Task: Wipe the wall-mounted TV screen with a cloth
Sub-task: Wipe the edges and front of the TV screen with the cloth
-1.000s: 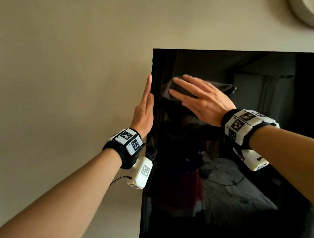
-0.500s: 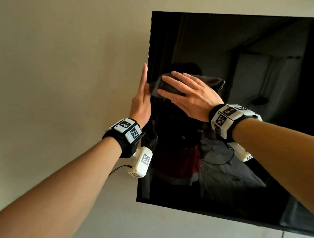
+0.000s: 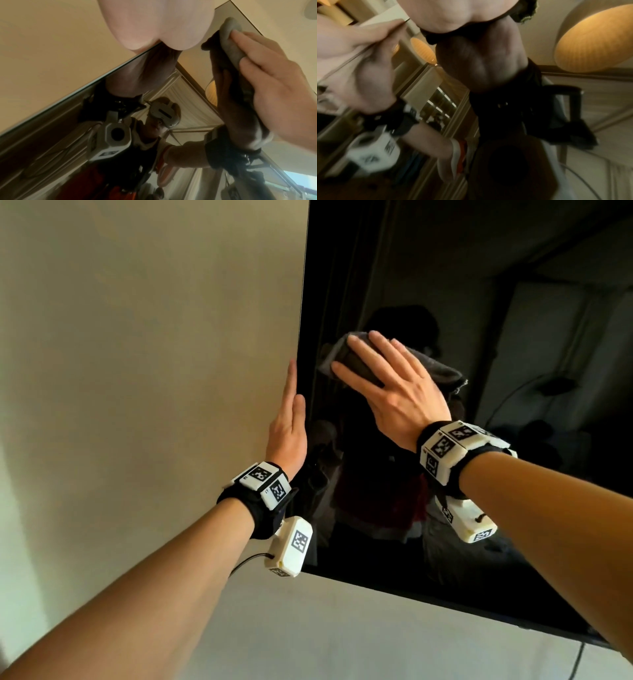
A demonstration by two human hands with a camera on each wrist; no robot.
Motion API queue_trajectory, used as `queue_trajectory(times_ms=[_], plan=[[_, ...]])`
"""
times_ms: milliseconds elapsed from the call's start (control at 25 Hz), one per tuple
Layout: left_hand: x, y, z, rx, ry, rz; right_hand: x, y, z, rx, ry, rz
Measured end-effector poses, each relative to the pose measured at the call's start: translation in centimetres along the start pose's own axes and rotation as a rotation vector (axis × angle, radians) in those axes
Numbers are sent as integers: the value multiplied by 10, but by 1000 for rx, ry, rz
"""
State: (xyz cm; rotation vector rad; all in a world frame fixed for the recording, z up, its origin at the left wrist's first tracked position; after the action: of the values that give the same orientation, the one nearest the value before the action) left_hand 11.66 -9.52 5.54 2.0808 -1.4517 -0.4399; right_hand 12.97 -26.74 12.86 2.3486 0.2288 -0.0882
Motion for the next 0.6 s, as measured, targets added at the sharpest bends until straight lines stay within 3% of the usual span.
queue_trajectory(times_ms=[120, 160, 320, 480, 520, 600], plan=[[-2, -15, 12, -55, 15, 47, 5, -32, 28, -305, -21, 16], [-2, -19, 17, -87, 12, 62, 5, -28, 29, -324, -13, 19], [-3, -33, 27, -80, 24, 125, 6, -34, 30, -67, 12, -4], [-3, -47, 41, -150, -15, 200, 11, -67, 56, -375, -66, 12], [-4, -50, 47, -165, -22, 186, 10, -58, 52, -349, -53, 15], [-6, -56, 57, -175, -25, 156, 7, -49, 47, -126, -34, 0]])
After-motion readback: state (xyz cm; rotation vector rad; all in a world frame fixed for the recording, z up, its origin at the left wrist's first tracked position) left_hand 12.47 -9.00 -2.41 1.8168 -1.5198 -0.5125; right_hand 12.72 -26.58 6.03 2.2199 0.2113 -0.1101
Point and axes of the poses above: each hand's wrist, its own z-axis away from the middle knuckle, its own x-axis out of the palm, y = z × x, the point moved 4 cm from there along -z, towards the middle knuckle, and after that the axes turned 11 degrees about z, right-handed, at the moved point
